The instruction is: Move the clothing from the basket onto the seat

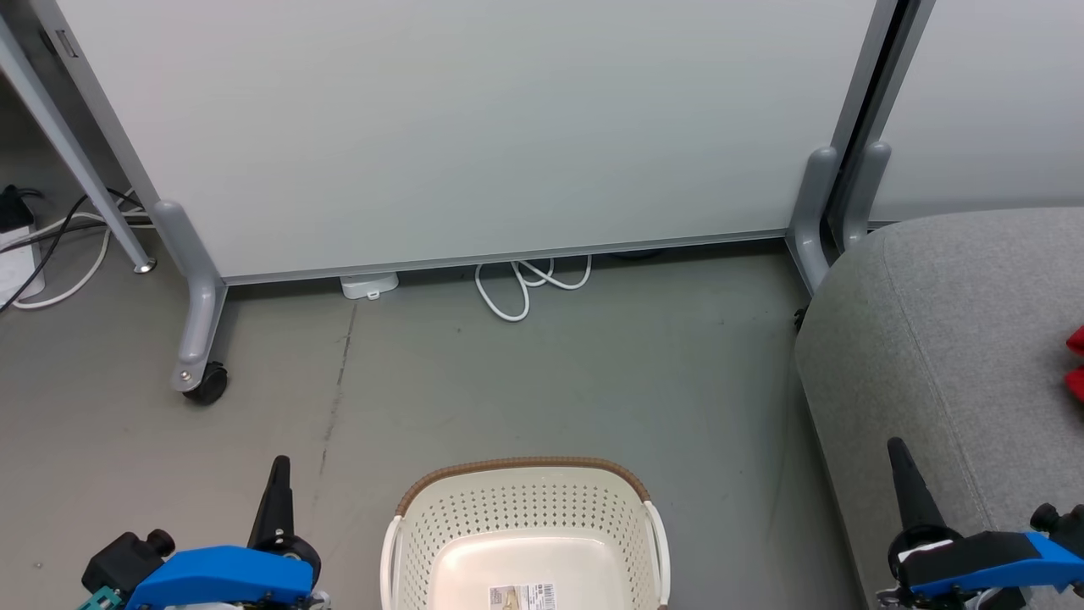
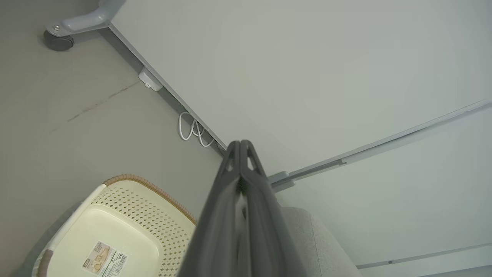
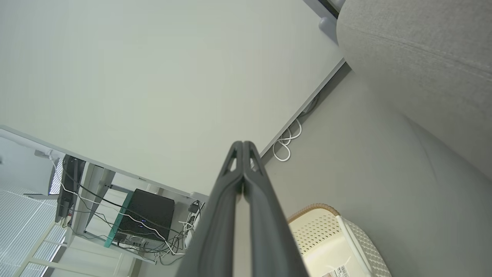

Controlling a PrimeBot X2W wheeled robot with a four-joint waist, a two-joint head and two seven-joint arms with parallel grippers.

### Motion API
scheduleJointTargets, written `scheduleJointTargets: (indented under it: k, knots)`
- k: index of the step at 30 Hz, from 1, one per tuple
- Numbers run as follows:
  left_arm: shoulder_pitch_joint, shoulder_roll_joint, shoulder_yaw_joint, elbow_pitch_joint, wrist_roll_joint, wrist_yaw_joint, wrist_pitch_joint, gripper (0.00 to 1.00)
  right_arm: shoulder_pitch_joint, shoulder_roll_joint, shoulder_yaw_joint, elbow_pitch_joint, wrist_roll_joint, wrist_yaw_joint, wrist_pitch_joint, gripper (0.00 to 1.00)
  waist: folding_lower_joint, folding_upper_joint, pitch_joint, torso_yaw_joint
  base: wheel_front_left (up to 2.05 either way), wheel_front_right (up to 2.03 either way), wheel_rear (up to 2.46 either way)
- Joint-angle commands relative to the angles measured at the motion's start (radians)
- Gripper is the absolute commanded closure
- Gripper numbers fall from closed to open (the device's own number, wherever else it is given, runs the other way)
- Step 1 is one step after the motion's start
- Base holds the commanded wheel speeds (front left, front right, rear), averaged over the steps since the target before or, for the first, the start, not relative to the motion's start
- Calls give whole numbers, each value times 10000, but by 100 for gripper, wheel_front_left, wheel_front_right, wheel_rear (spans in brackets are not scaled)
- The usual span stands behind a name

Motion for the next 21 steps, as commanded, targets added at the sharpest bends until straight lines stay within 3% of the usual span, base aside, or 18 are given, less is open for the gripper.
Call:
scheduleJointTargets:
  k: [1, 21]
  knots:
    - [-285, 7, 113, -170, -235, -9, 66, 100, -255, -89, -14, -140, 310, 2, 49, 100, 0, -1, 1, -10, 0, 0, 0]
    - [-444, -66, 576, -503, -2032, -13, 609, 100, -462, -110, -18, -175, 2391, 3, 412, 100, 0, -1, 12, -179, 0, 0, 0]
